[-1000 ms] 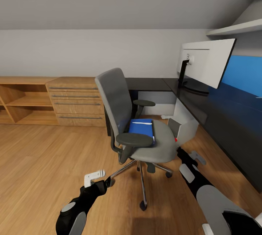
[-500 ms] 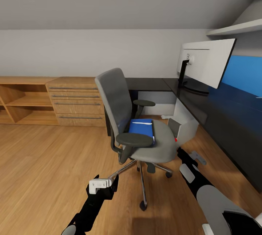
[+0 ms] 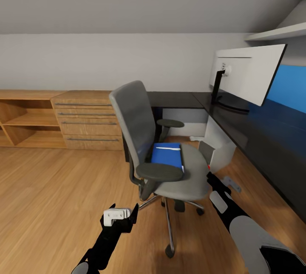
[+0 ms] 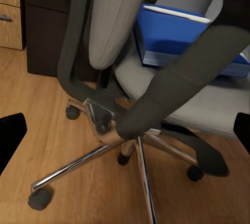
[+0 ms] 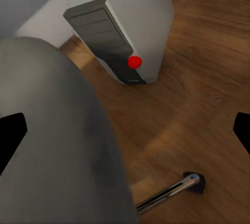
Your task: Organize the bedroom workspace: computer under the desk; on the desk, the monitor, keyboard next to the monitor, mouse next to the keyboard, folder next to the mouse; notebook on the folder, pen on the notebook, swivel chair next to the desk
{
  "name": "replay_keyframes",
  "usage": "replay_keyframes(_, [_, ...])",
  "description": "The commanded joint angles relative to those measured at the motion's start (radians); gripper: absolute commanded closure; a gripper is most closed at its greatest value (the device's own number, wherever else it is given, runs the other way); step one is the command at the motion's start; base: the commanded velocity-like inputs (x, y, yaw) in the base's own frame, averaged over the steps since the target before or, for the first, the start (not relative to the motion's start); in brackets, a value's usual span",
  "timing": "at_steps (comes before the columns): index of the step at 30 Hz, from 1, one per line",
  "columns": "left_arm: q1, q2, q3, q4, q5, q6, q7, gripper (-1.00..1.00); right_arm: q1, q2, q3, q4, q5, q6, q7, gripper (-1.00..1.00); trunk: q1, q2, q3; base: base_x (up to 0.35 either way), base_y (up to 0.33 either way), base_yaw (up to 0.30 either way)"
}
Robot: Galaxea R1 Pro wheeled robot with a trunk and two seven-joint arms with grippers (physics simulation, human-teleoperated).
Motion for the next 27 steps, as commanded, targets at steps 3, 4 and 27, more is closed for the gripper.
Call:
replay_keyframes(3, [-0.001, 0.001, -0.002, -0.002, 0.005, 0.003, 0.008, -1.0, -0.001, 0.0, 0.002, 0.0, -0.011, -0.005, 0.0, -1.0, 0.0, 0.0, -0.001, 0.089, 0.0, 0.0])
replay_keyframes(4, [-0.001, 0.001, -0.002, -0.002, 0.005, 0.003, 0.008, -1.0, -0.001, 0.0, 0.002, 0.0, -0.011, -0.005, 0.0, -1.0, 0.0, 0.0, -0.001, 0.051, 0.0, 0.0])
replay_keyframes(27, [-0.001, 0.001, -0.002, -0.002, 0.005, 0.003, 0.008, -1.0, -0.001, -0.024, 0.003, 0.0, -0.131, 0.101, 0.003, -1.0, 0.0, 0.0, -0.001, 0.015, 0.0, 0.0])
